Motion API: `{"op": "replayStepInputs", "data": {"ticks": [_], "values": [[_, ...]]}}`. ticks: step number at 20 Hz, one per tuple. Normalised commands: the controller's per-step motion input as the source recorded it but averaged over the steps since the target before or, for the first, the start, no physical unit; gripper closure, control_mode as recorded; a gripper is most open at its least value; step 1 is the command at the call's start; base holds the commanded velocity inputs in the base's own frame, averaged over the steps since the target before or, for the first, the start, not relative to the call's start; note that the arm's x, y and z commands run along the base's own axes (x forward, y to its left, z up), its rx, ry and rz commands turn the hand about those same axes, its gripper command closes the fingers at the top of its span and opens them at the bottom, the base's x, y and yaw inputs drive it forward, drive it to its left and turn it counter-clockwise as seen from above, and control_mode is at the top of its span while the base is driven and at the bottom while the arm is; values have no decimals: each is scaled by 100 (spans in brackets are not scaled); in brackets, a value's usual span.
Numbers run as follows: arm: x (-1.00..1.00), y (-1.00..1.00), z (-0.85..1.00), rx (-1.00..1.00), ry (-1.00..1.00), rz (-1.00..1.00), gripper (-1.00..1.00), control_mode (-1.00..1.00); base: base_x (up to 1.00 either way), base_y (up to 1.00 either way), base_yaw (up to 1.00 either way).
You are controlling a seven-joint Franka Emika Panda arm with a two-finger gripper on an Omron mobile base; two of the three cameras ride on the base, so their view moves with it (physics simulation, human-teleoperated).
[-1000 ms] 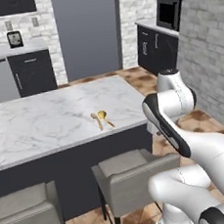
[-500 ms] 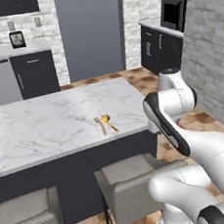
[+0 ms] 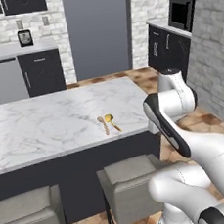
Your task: Pick up the metallic utensils from the counter and place them in the open drawer. Make sure not to pick up any wooden utensils.
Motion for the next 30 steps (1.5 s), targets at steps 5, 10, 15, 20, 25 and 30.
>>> {"op": "replayStepInputs", "data": {"ticks": [5,10,15,20,25,30], "values": [[8,0,0,0,0,1,-100,-100,4,0,0],[75,0,0,0,-3,17,-100,-100,0,0,0],[98,10,0,1,-13,19,-100,-100,0,0,0],[100,2,-4,0,-10,9,-100,-100,0,0,0],[75,42,0,0,-7,-8,-100,-100,0,0,0],[40,73,-3,2,-3,-23,-100,-100,0,0,0]]}}
